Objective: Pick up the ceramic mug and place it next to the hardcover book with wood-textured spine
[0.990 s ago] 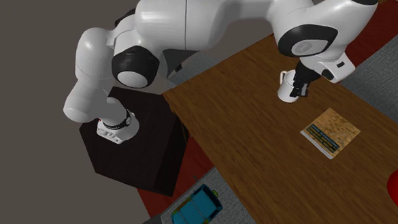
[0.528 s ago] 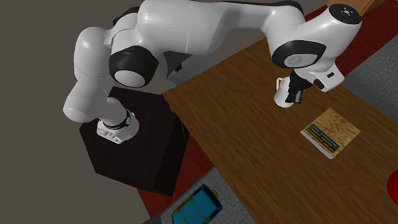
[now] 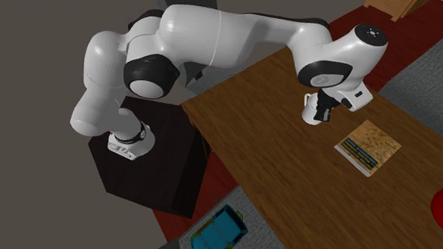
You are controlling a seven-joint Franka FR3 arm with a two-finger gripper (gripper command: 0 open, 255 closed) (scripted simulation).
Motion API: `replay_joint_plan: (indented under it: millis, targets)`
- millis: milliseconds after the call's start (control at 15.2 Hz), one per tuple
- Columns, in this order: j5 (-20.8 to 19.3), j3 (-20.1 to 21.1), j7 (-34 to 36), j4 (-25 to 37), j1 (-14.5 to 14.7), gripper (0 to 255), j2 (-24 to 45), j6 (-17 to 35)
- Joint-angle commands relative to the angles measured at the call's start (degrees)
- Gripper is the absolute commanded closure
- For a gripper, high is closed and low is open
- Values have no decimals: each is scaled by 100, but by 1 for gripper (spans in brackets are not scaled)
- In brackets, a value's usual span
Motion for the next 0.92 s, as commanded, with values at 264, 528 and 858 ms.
replay_joint_plan:
  millis: [264,528,858]
  targets:
    - [-1,-4,-10,-214,-16,255,9,228]
    - [-1,-4,-10,-214,-16,255,9,228]
    - [-1,-4,-10,-215,-16,0,9,228]
